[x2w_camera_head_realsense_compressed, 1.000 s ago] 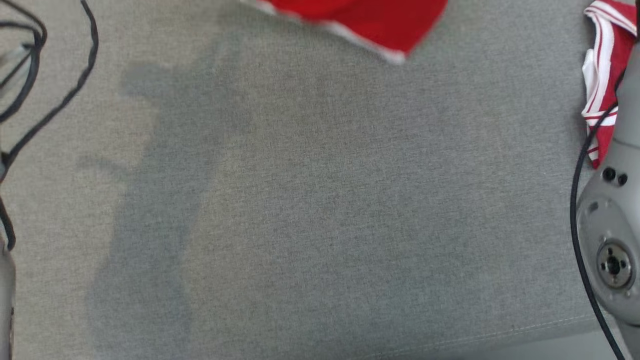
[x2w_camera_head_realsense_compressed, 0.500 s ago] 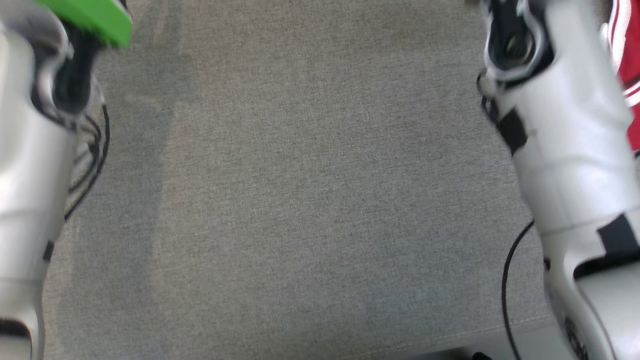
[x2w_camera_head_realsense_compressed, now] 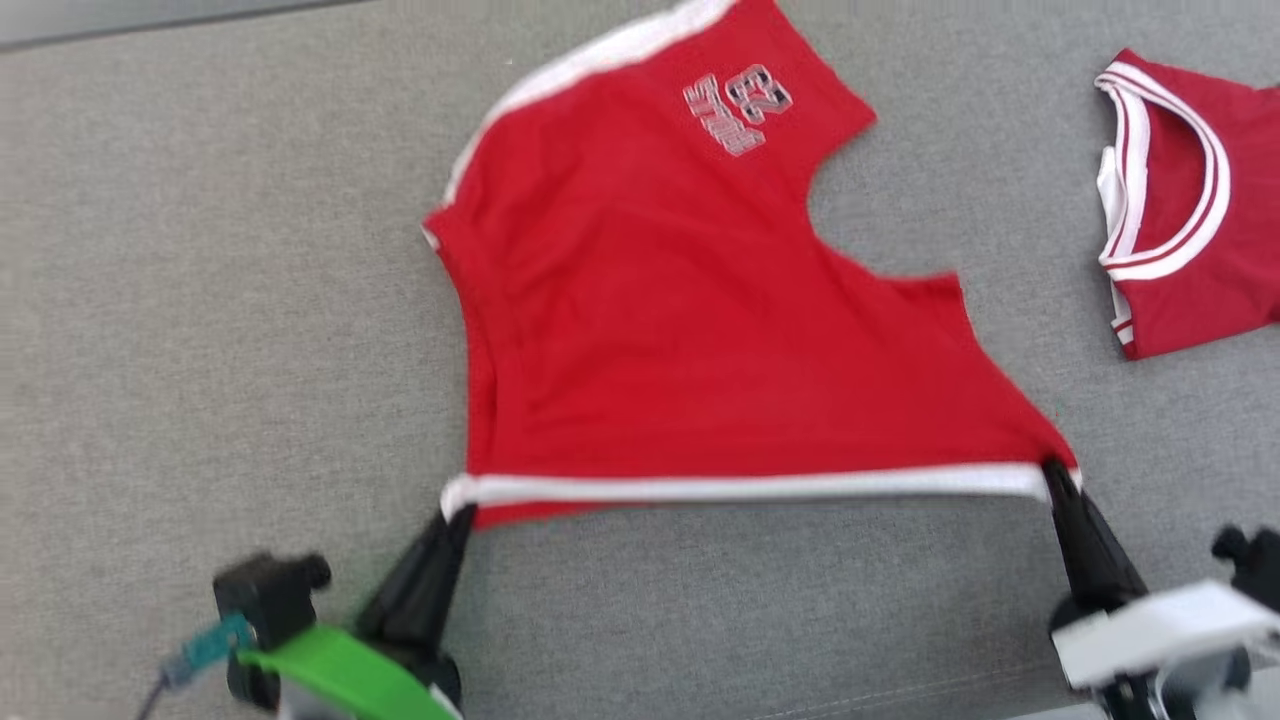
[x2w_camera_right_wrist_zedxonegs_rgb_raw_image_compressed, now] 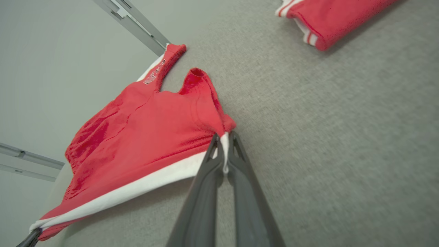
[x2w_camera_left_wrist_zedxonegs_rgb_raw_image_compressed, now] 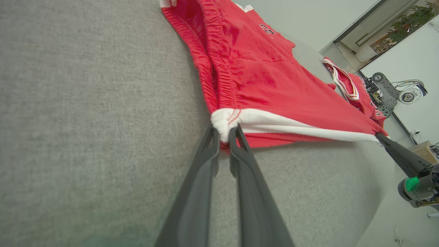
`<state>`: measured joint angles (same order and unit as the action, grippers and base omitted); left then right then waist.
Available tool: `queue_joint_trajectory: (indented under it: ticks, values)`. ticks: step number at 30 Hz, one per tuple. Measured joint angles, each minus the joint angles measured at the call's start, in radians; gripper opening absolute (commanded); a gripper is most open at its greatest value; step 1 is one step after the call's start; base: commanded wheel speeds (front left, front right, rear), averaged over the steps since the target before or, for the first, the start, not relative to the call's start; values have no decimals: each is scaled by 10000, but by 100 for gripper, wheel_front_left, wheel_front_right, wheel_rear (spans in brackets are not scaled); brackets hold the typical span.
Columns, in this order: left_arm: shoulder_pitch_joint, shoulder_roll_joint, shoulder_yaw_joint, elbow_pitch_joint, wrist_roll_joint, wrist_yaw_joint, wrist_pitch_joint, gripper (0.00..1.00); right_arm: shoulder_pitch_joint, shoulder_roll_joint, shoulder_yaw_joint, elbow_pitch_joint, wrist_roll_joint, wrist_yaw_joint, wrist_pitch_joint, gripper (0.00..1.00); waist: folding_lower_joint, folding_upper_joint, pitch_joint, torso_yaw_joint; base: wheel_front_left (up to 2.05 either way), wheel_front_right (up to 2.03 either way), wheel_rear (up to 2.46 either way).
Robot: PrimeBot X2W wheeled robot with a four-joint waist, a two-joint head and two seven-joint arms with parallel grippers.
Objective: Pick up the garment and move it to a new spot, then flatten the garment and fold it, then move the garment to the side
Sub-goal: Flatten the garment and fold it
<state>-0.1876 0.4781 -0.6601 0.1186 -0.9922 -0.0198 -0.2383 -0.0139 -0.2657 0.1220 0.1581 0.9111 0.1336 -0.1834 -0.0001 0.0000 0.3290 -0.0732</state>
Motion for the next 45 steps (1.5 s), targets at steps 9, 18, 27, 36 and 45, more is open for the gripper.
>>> queue_joint_trajectory:
  ticks: [9,18,27,36,45]
  values:
    - [2766,79,-395,-2943,353,1534,-100,0,3271,360,-1975,-3185,380,0,1066,0,0,0,-978,372,0,0,0]
    - [174,-416,-180,-3852,224,1603,1252,0,-950,548,-2577,-2477,-876,-21,3444,0,0,0,-393,779,0,0,0]
    - [-2511,-1538,140,-2401,-205,1779,2270,0,-5748,221,-2516,146,-2412,-23,5659,0,0,0,901,1520,0,0,0]
    - [-3930,-2560,-155,-267,-148,1605,2460,0,-8105,213,-2088,2359,-3613,-23,6149,0,2,0,1842,2449,0,0,0]
    - [-3954,-2754,-196,278,-247,1434,2357,0,-8633,-8,-1801,3221,-3977,-23,6159,0,2,0,2153,2903,0,0,0]
